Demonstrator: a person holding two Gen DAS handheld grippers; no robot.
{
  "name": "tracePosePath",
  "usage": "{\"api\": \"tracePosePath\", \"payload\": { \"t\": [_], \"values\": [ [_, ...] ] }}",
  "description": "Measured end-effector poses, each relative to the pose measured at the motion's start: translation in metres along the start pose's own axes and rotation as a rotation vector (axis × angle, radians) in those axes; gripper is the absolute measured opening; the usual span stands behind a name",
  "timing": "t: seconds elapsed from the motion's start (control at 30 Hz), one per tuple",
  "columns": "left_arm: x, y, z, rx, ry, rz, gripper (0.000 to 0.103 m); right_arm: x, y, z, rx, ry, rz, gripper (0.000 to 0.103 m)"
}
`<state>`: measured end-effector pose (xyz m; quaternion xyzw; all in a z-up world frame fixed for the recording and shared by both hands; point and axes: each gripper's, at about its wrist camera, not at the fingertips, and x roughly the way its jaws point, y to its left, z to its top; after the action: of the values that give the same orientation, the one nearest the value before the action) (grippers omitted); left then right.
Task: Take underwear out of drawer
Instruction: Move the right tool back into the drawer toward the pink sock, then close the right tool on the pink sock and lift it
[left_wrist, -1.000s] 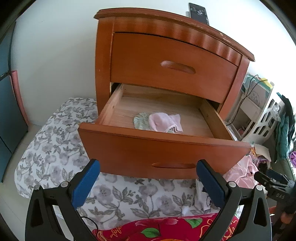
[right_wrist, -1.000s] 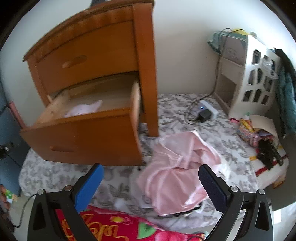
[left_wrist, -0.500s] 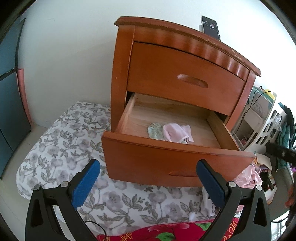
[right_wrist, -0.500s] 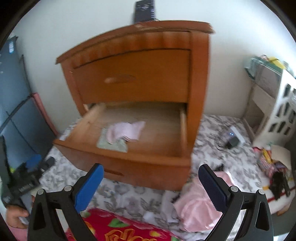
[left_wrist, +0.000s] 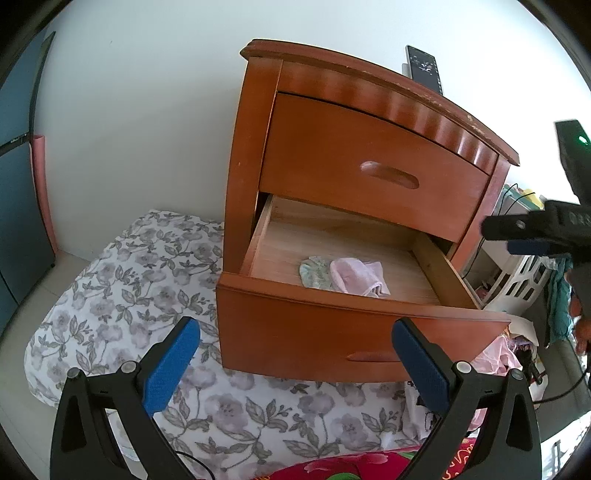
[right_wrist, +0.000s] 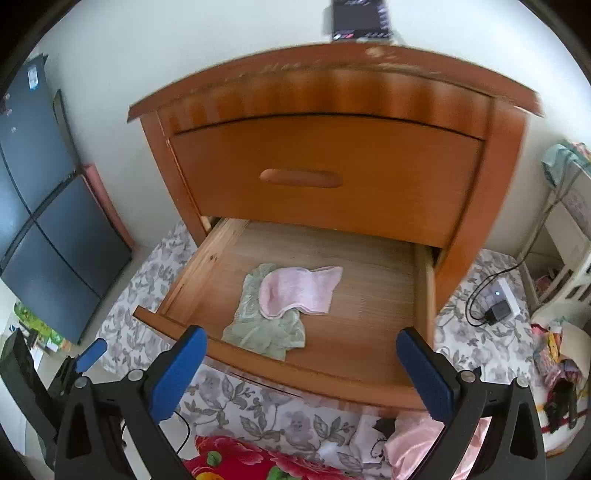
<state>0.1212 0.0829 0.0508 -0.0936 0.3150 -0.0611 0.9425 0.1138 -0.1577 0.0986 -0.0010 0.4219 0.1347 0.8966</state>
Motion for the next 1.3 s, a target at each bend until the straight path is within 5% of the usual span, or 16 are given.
{"api": "tracePosePath", "payload": {
  "t": [0.67,0.97,1.17,1.3],
  "values": [
    [0.035,0.017,-0.014,-0.019,0.078,-0.02,0.103,0.157,0.026,0.037,-0.055,0.351,-0.095,0.103],
    [0.046,0.024,-0.017,-0.024,0.107,-0.018,0.103,0.202,0.031,0.039,-0.073,0.421,-0.128,0.098],
    [0.052,0.026,-0.019,-0.03,0.12,-0.02,0.103,0.219,0.033,0.038,-0.092,0.446,-0.133,0.075],
    [0.053,0.026,-0.02,-0.029,0.125,-0.021,0.103,0.225,0.03,0.038,-0.084,0.451,-0.128,0.048]
  ]
}}
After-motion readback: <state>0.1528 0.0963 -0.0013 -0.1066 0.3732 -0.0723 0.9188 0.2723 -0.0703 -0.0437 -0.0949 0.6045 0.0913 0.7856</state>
